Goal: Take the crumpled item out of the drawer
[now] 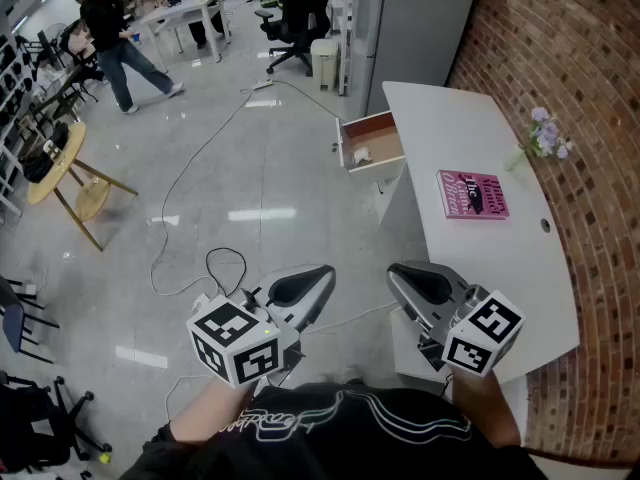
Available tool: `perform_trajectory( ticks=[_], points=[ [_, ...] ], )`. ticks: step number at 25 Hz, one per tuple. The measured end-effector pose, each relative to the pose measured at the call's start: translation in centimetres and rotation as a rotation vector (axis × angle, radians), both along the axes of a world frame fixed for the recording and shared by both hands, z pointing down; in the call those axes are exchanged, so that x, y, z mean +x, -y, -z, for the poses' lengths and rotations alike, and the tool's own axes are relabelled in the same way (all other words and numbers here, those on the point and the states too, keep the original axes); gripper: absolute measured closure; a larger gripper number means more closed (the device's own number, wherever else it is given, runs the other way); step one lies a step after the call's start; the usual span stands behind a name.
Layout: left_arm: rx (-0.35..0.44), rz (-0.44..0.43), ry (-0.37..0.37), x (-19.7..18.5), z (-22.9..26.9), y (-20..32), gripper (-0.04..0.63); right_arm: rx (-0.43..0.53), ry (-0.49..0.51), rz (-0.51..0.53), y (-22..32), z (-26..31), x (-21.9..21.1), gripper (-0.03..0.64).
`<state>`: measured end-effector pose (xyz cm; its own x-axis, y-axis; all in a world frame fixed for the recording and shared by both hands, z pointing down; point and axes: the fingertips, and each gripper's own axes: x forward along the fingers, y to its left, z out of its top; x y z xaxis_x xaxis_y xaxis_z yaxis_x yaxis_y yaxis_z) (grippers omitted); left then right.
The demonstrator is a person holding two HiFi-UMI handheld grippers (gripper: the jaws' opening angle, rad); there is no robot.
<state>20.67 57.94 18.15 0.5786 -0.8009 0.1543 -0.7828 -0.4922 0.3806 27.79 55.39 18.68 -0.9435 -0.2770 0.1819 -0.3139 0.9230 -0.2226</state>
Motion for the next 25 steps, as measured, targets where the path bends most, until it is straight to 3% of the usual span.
perform_trajectory(
  ticks=[14, 25],
  points=[
    [0.045, -0.007, -0.023, -4.3, 1.2, -5.4, 0.574, 0.019, -0.043, 0.008, -4.9, 0.6, -4.6, 0.566],
    [0.025, 0.023, -0.02, -8.0, -1.0, -1.8, 0.574, -0.009, -0.066, 0.038, -0.5, -2.1, -8.7, 0.565]
  ],
)
